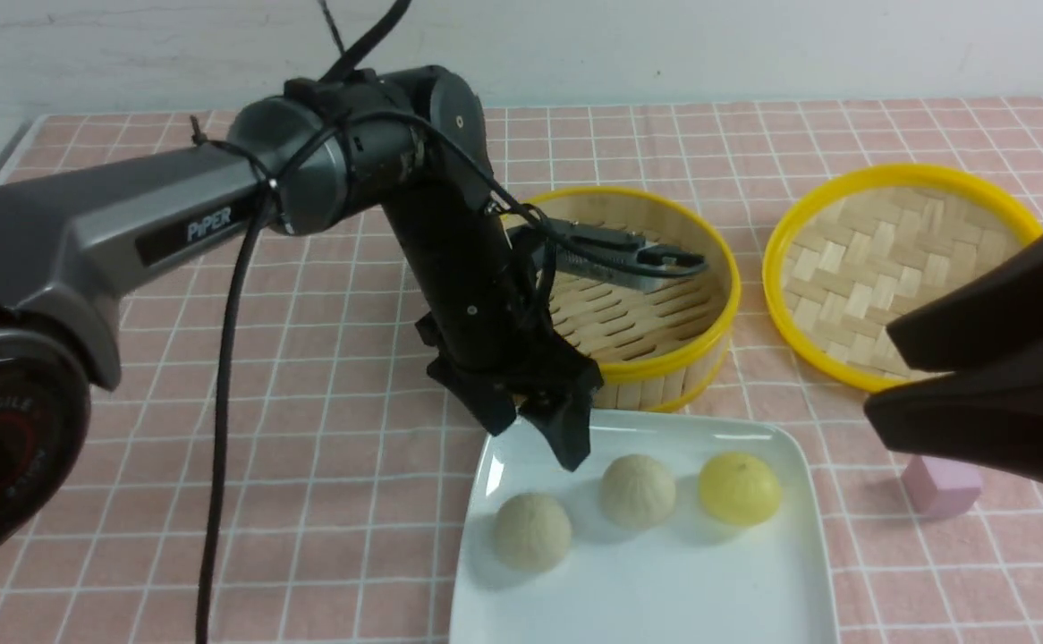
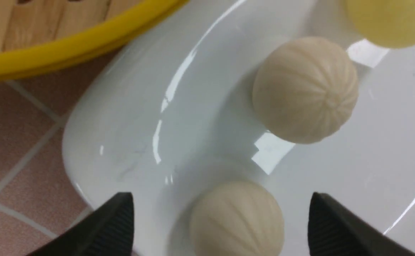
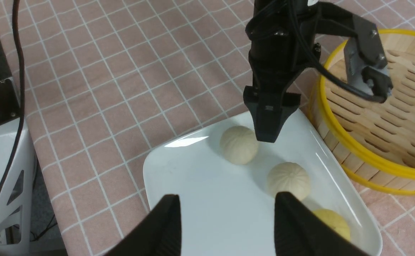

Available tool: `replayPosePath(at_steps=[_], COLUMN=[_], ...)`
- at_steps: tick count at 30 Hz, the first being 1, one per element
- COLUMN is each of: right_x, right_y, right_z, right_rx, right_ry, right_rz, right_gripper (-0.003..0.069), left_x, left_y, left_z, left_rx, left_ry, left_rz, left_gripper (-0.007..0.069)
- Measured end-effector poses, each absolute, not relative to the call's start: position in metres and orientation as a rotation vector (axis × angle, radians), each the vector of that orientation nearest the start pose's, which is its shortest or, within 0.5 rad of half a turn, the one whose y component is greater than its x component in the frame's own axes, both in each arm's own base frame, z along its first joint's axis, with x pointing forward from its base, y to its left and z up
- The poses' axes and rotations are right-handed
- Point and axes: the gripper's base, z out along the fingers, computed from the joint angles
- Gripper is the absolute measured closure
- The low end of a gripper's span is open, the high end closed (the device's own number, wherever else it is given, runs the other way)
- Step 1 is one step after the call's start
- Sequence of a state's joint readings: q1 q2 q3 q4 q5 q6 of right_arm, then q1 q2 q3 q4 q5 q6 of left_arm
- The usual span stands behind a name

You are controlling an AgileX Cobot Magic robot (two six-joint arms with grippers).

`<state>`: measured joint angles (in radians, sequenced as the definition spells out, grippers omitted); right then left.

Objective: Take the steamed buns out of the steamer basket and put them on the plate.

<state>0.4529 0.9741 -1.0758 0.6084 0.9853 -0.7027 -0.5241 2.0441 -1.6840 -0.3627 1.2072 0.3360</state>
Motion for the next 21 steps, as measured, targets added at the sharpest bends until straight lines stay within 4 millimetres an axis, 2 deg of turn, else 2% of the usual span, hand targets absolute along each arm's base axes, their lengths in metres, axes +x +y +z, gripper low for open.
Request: replayPosePath(at_steps=[3, 5, 6, 8, 9, 11, 12, 13, 14, 15, 17, 18, 21], right_x=[0.14, 0.14, 0.14, 0.14, 0.14, 0.142, 0.142, 0.144, 0.145, 0.146, 0.151, 0.151, 0.152], right_y=[0.116, 0.116, 0.116, 0.116, 0.116, 0.116, 0.116, 0.116, 0.116, 0.116, 0.115, 0.115, 0.109], right_z=[0.395, 0.395, 0.395, 0.395, 0.396, 0.397, 0.397, 0.399, 0.399, 0.4, 0.404, 0.405, 0.416], right_rx=[-1.099, -1.099, -1.099, -1.095, -1.092, -1.077, -1.075, -1.05, -1.041, -1.034, -0.984, -0.976, -0.899], right_ry=[1.959, 1.959, 1.959, 1.956, 1.954, 1.943, 1.941, 1.922, 1.915, 1.91, 1.868, 1.859, 1.764], right_rz=[0.625, 0.625, 0.625, 0.624, 0.622, 0.616, 0.615, 0.6, 0.593, 0.59, 0.554, 0.546, 0.471], right_gripper=[0.029, 0.029, 0.029, 0.029, 0.029, 0.029, 0.029, 0.029, 0.029, 0.029, 0.029, 0.029, 0.029], left_x=[0.352, 0.353, 0.354, 0.354, 0.353, 0.349, 0.35, 0.345, 0.342, 0.34, 0.326, 0.324, 0.302], left_y=[-0.237, -0.236, -0.235, -0.229, -0.227, -0.219, -0.219, -0.211, -0.208, -0.206, -0.192, -0.19, -0.171], left_z=[0.244, 0.264, 0.266, 0.306, 0.317, 0.352, 0.353, 0.381, 0.395, 0.4, 0.438, 0.443, 0.479], left_rx=[1.086, 1.075, 1.073, 1.022, 1.0, 0.932, 0.931, 0.864, 0.83, 0.815, 0.722, 0.712, 0.639], left_ry=[2.777, 2.723, 2.717, 2.626, 2.604, 2.52, 2.514, 2.444, 2.404, 2.394, 2.299, 2.286, 2.184], left_rz=[-0.528, -0.497, -0.487, -0.413, -0.398, -0.338, -0.332, -0.299, -0.282, -0.283, -0.256, -0.25, -0.209], left_gripper=[-0.0039, -0.0027, -0.0024, 0.001, 0.002, 0.0043, 0.0043, 0.0053, 0.0054, 0.0055, 0.0057, 0.0057, 0.0057])
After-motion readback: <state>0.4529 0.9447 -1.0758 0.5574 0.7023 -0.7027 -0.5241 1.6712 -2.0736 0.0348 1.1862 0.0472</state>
